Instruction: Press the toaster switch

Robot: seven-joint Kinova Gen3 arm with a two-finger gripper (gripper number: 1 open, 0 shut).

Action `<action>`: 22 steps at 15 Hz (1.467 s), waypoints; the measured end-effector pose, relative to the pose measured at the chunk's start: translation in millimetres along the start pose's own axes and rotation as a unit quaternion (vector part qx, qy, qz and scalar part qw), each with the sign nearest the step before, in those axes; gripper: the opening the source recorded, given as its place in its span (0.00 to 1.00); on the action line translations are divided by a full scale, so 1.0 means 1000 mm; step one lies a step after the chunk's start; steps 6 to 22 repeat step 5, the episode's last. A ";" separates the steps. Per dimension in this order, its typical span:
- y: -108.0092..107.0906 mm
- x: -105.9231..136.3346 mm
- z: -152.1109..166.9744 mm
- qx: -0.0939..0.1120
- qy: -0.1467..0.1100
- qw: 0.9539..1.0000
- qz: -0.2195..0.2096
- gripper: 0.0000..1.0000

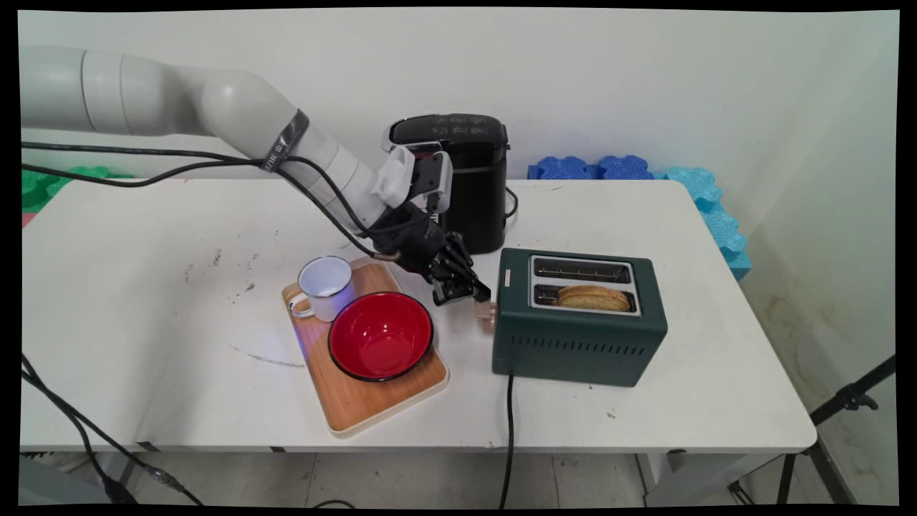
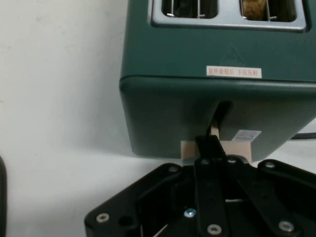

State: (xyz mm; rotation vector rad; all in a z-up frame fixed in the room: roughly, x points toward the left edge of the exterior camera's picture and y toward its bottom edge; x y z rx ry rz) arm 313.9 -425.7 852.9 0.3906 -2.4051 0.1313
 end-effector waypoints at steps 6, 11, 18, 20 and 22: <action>0.002 -0.003 0.001 -0.001 -0.001 1.000 -0.001 0.00; 0.002 -0.003 0.001 -0.001 -0.001 1.000 -0.001 0.00; 0.002 -0.003 0.001 -0.001 -0.001 1.000 -0.001 0.00; 0.002 -0.003 0.001 -0.001 -0.001 1.000 -0.001 0.00; 0.002 -0.003 0.001 -0.001 -0.001 1.000 -0.001 0.00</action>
